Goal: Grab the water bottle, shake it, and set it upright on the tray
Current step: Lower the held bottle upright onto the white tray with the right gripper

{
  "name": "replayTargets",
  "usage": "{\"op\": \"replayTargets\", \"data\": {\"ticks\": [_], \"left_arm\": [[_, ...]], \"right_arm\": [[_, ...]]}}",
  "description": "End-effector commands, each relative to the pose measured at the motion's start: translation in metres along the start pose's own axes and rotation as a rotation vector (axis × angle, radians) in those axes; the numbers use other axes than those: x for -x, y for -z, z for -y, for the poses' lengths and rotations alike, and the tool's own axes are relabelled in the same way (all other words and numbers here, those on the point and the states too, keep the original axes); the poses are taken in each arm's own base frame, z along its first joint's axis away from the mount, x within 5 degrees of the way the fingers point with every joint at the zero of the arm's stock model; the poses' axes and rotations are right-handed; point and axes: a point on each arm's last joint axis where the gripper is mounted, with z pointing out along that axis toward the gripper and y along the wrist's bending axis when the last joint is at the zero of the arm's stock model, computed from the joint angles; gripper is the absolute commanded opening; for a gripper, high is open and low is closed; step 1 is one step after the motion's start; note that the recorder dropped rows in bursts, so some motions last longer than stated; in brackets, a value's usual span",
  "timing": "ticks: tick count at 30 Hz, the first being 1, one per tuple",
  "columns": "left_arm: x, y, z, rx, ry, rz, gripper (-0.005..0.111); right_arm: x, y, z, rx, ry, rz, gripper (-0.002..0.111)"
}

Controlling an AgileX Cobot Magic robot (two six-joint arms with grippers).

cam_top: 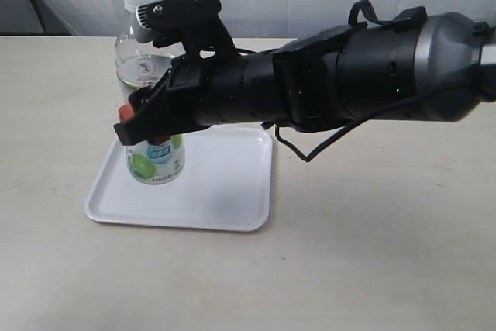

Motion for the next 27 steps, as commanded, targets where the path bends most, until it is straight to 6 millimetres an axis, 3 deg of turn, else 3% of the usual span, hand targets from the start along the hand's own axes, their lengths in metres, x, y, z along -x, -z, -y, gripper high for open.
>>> {"op": "replayTargets", "data": {"ticks": [1, 6, 11, 14, 19, 27], "left_arm": [[0.000, 0.000, 0.000, -0.002, 0.006, 0.009, 0.000], [0.000, 0.000, 0.000, -0.002, 0.006, 0.009, 0.000], [0.000, 0.000, 0.000, -0.002, 0.006, 0.009, 0.000], [0.000, 0.000, 0.000, -0.002, 0.006, 0.009, 0.000], [0.000, 0.000, 0.000, -0.002, 0.006, 0.009, 0.000], [0.000, 0.000, 0.000, -0.002, 0.006, 0.009, 0.000]], "right_arm": [[0.005, 0.003, -0.007, 0.052, -0.008, 0.019, -0.001], [0.001, 0.001, -0.024, -0.014, 0.031, 0.003, -0.001], [0.006, 0.012, -0.052, -0.080, 0.082, 0.026, -0.001], [0.005, 0.014, -0.052, -0.079, 0.106, 0.030, -0.001], [-0.002, 0.015, -0.027, -0.148, -0.084, 0.097, -0.001], [-0.023, -0.008, 0.015, -0.133, -0.040, 0.023, -0.001]]}}
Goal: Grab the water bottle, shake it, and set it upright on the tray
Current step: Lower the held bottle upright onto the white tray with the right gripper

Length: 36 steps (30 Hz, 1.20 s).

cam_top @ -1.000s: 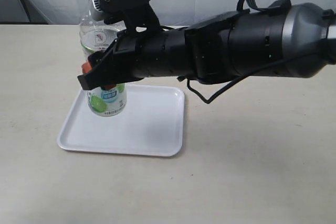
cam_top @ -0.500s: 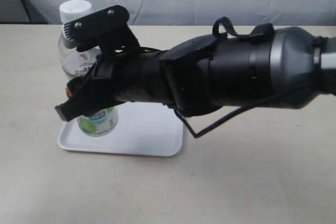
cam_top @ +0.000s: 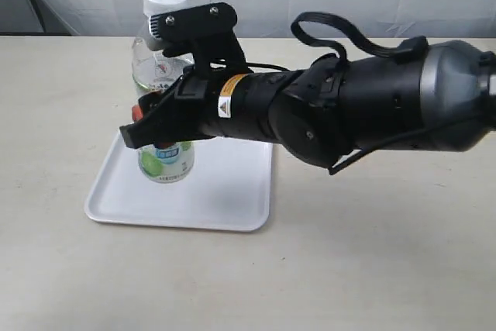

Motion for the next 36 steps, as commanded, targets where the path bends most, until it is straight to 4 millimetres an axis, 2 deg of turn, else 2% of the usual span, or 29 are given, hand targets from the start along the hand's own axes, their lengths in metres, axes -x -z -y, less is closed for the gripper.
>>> {"op": "replayTargets", "data": {"ticks": [1, 5, 9, 14, 20, 22, 25, 28, 30, 32, 36], "left_arm": [[0.000, 0.000, 0.000, -0.002, 0.006, 0.009, 0.000], [0.000, 0.000, 0.000, -0.002, 0.006, 0.009, 0.000], [0.000, 0.000, 0.000, -0.002, 0.006, 0.009, 0.000], [0.000, 0.000, 0.000, -0.002, 0.006, 0.009, 0.000], [0.000, 0.000, 0.000, -0.002, 0.006, 0.009, 0.000], [0.000, 0.000, 0.000, -0.002, 0.006, 0.009, 0.000], [0.000, 0.000, 0.000, -0.002, 0.006, 0.009, 0.000], [0.000, 0.000, 0.000, -0.002, 0.006, 0.009, 0.000], [0.000, 0.000, 0.000, -0.002, 0.006, 0.009, 0.000], [0.000, 0.000, 0.000, -0.002, 0.006, 0.009, 0.000], [0.000, 0.000, 0.000, -0.002, 0.006, 0.009, 0.000]], "right_arm": [[-0.011, -0.016, 0.017, 0.003, 0.032, -0.015, -0.001], [-0.022, -0.032, 0.024, 0.017, 0.143, 0.003, -0.001], [-0.026, -0.041, 0.029, 0.028, 0.159, 0.040, -0.001], [-0.039, -0.051, 0.035, 0.024, 0.291, 0.018, -0.001], [-0.038, -0.055, 0.036, 0.013, 0.223, 0.061, 0.001], [-0.037, -0.055, 0.037, 0.005, 0.193, 0.076, 0.011], [-0.037, -0.055, 0.037, 0.002, 0.182, 0.080, 0.038], [-0.038, -0.055, 0.038, -0.002, 0.178, 0.073, 0.073], [-0.039, -0.055, 0.038, -0.007, 0.158, 0.057, 0.093], [-0.042, -0.055, 0.039, -0.025, 0.119, 0.026, 0.104], [-0.047, -0.055, 0.039, -0.038, 0.115, -0.037, 0.104]]}}
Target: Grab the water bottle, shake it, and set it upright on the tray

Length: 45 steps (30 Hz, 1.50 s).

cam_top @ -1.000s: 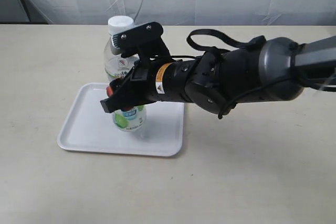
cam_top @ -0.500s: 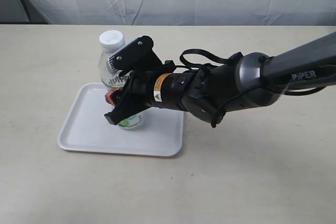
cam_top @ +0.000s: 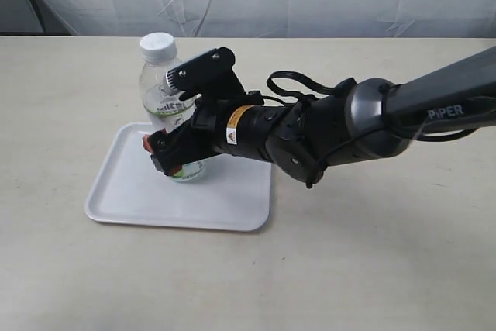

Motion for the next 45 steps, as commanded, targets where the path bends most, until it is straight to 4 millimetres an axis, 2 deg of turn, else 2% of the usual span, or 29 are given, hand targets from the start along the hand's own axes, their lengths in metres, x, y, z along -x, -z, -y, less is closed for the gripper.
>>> {"op": "replayTargets", "data": {"ticks": [1, 7, 12, 14, 18, 21, 23, 24, 27, 33, 37, 40, 45], "left_arm": [[0.000, 0.000, 0.000, -0.002, 0.006, 0.009, 0.000], [0.000, 0.000, 0.000, -0.002, 0.006, 0.009, 0.000], [0.000, 0.000, 0.000, -0.002, 0.006, 0.009, 0.000], [0.000, 0.000, 0.000, -0.002, 0.006, 0.009, 0.000], [0.000, 0.000, 0.000, -0.002, 0.006, 0.009, 0.000], [0.000, 0.000, 0.000, -0.002, 0.006, 0.009, 0.000], [0.000, 0.000, 0.000, -0.002, 0.006, 0.009, 0.000], [0.000, 0.000, 0.000, -0.002, 0.006, 0.009, 0.000], [0.000, 0.000, 0.000, -0.002, 0.006, 0.009, 0.000], [0.000, 0.000, 0.000, -0.002, 0.006, 0.009, 0.000], [0.000, 0.000, 0.000, -0.002, 0.006, 0.009, 0.000], [0.000, 0.000, 0.000, -0.002, 0.006, 0.009, 0.000], [0.000, 0.000, 0.000, -0.002, 0.006, 0.009, 0.000]], "right_arm": [[-0.002, 0.002, 0.000, -0.011, -0.008, -0.058, 0.104], [-0.005, 0.021, 0.003, -0.056, -0.022, -0.271, 0.104], [0.008, 0.054, 0.002, -0.088, -0.013, -0.396, 0.104], [0.013, 0.067, 0.001, -0.092, -0.027, -0.441, 0.101], [0.022, 0.095, -0.004, -0.063, -0.084, -0.519, 0.071], [0.026, 0.110, -0.007, -0.054, -0.114, -0.566, 0.036], [0.029, 0.122, -0.005, -0.052, -0.145, -0.598, 0.006], [0.030, 0.127, -0.004, -0.055, -0.151, -0.609, 0.000], [0.036, 0.154, 0.008, -0.118, -0.163, -0.578, -0.001], [0.038, 0.208, 0.017, -0.266, -0.166, -0.502, -0.001], [0.035, 0.245, 0.012, -0.265, -0.236, -0.487, -0.001], [0.029, 0.269, 0.003, -0.221, -0.341, -0.554, -0.001], [0.028, 0.291, -0.004, -0.182, -0.384, -0.567, -0.001]]}}
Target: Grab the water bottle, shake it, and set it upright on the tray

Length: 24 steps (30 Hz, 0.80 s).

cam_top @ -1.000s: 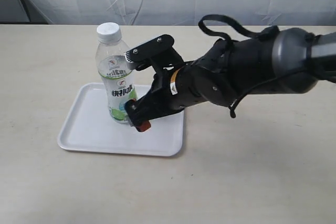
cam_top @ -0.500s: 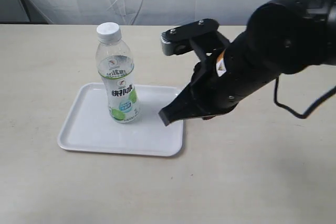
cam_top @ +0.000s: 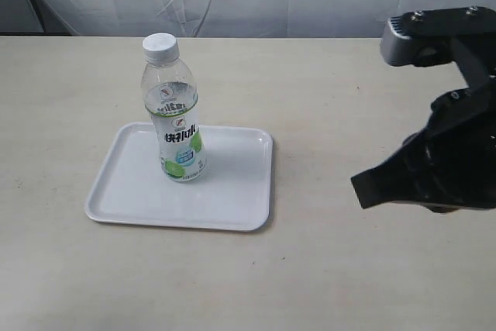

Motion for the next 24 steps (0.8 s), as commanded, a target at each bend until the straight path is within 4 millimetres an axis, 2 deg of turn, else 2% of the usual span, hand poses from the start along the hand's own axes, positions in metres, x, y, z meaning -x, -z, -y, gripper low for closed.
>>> {"op": "replayTargets", "data": {"ticks": [1, 8, 10, 13, 16, 18, 21, 24], "left_arm": [[0.000, 0.000, 0.000, -0.002, 0.006, 0.009, 0.000], [0.000, 0.000, 0.000, -0.002, 0.006, 0.009, 0.000], [0.000, 0.000, 0.000, -0.002, 0.006, 0.009, 0.000], [0.000, 0.000, 0.000, -0.002, 0.006, 0.009, 0.000], [0.000, 0.000, 0.000, -0.002, 0.006, 0.009, 0.000], [0.000, 0.000, 0.000, -0.002, 0.006, 0.009, 0.000], [0.000, 0.000, 0.000, -0.002, 0.006, 0.009, 0.000], [0.000, 0.000, 0.000, -0.002, 0.006, 0.009, 0.000]], "right_arm": [[-0.011, 0.013, 0.004, 0.001, -0.008, -0.004, -0.001], [-0.013, 0.026, 0.011, -0.025, 0.010, 0.075, -0.001], [-0.014, 0.040, 0.016, 0.004, -0.013, 0.214, -0.001], [-0.013, 0.053, 0.028, 0.039, -0.017, 0.569, -0.001], [-0.035, 0.049, 0.046, 0.023, -0.062, 0.837, -0.001], [-0.052, 0.043, 0.056, -0.006, -0.119, 0.936, -0.001], [-0.087, 0.026, 0.072, -0.100, -0.212, 1.028, -0.001], [-0.119, 0.001, 0.082, -0.178, -0.317, 1.059, -0.001]]}}
